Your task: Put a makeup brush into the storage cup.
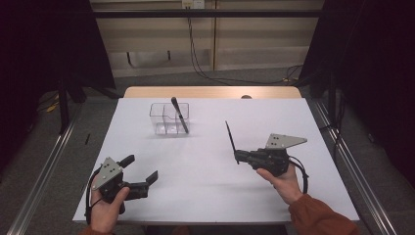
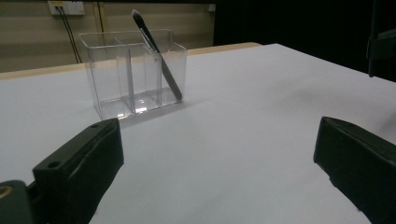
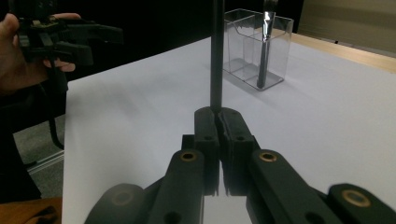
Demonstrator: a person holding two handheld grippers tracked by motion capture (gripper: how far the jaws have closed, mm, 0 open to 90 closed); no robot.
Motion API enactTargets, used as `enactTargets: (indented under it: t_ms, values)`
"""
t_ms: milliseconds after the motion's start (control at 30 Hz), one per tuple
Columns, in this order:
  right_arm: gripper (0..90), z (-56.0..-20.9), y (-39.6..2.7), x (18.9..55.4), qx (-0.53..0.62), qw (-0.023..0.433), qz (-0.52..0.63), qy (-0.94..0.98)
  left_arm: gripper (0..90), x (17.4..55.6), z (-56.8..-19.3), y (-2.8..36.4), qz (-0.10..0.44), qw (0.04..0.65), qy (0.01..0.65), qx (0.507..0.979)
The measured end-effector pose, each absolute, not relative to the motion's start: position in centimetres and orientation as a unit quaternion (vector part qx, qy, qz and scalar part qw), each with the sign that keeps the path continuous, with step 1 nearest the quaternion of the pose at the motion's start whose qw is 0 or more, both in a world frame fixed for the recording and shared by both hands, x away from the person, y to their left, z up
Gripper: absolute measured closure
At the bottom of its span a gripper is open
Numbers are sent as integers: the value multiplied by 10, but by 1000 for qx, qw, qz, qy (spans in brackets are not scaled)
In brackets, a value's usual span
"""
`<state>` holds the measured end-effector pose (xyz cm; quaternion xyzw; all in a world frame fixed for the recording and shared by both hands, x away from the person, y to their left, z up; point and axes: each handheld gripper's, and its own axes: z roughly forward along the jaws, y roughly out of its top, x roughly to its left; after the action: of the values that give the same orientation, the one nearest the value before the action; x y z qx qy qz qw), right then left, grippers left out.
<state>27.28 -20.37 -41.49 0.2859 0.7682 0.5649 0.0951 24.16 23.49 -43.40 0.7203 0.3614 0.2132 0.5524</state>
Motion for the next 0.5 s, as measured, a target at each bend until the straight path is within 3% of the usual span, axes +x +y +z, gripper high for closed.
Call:
enactTargets:
  t_ms: [500]
  values:
    - [870, -417, -188, 278, 271, 83, 565, 775, 24, 249, -422, 210, 208, 568, 325, 727]
